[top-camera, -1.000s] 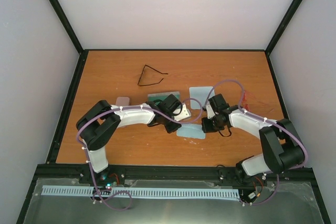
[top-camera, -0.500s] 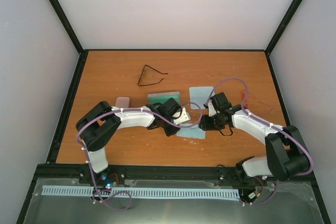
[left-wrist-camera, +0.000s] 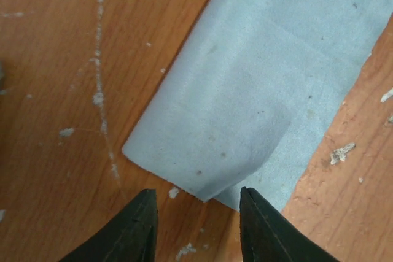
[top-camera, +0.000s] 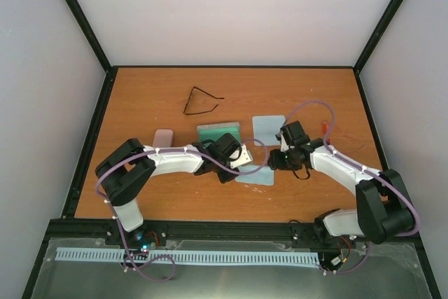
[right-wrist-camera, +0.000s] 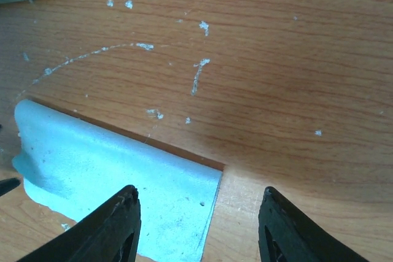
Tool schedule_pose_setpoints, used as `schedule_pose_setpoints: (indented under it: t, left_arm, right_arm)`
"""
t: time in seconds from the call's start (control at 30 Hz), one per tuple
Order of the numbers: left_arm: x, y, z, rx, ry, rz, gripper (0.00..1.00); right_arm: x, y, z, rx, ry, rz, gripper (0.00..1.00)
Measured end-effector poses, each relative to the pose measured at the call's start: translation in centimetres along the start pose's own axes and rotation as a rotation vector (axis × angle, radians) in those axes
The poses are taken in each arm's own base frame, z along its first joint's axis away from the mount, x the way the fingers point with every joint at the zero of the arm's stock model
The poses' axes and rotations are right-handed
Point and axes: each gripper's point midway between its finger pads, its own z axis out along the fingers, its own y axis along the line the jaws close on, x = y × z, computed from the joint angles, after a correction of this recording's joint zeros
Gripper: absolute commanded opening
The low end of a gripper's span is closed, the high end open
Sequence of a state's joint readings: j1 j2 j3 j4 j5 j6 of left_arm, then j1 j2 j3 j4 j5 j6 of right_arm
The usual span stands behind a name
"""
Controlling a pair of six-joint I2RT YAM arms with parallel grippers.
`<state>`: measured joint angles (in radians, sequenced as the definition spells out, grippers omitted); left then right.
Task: Organize the sunglasses
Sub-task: Fold the glasses cleaning cloth at the center of the board, then pick up the glasses cleaning cloth from the center of the board.
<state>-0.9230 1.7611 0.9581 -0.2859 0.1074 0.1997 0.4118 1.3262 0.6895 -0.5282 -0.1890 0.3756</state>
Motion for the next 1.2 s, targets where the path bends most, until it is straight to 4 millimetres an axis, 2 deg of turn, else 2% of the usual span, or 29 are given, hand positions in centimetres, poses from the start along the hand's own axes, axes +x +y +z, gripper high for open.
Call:
schedule_pose_setpoints:
  t: [0.03,0.1,0.27,0.37,0.43,0.57,0.67,0.87,0.93,1.2]
  left_arm:
    - [-0.2,0.1,-0.3,-0.009,-0.006,-0.001,0.54]
    - [-0.7,0.4,-1.0,-0.025,-0.026,0.000,0.61]
    - [-2.6,0.9,-4.1,-0.063,-0.117,-0.011,0.62]
    - [-3.3,2.0,-5.7,-0.078,-0.161,-0.046,0.62]
    - [-3.1,3.0,-6.0,-0.086,-0.167,-0.075,0.62]
    - [-2.1,5.6,-6.4,-0.118,-0.156,-0.146,0.62]
    - [-1.8,6.5,-6.5,-0.130,-0.155,-0.170,0.62]
    - [-1.6,6.4,-6.0,-0.119,-0.144,-0.183,0.62]
    - [-1.4,6.3,-5.7,-0.113,-0.135,-0.189,0.62]
    - [-1.6,6.3,-5.6,-0.110,-0.133,-0.194,0.62]
  right_arm:
    - [0.0,-0.1,0.1,0.005,0.004,0.001,0.53]
    - [0.0,-0.3,0.3,0.017,0.014,0.003,0.51]
    - [0.1,-0.4,0.8,0.042,0.041,-0.004,0.48]
    - [0.3,-0.4,1.3,0.060,0.066,-0.020,0.47]
    - [0.6,-0.4,1.6,0.067,0.082,-0.026,0.47]
    - [1.2,-0.5,1.7,0.074,0.104,-0.029,0.47]
    - [1.4,-0.5,1.6,0.078,0.112,-0.027,0.47]
    - [2.2,-0.6,2.6,0.103,0.160,-0.041,0.45]
    - [1.9,-0.3,2.8,0.108,0.162,-0.054,0.44]
    - [1.5,-0.1,3.2,0.134,0.167,-0.073,0.31]
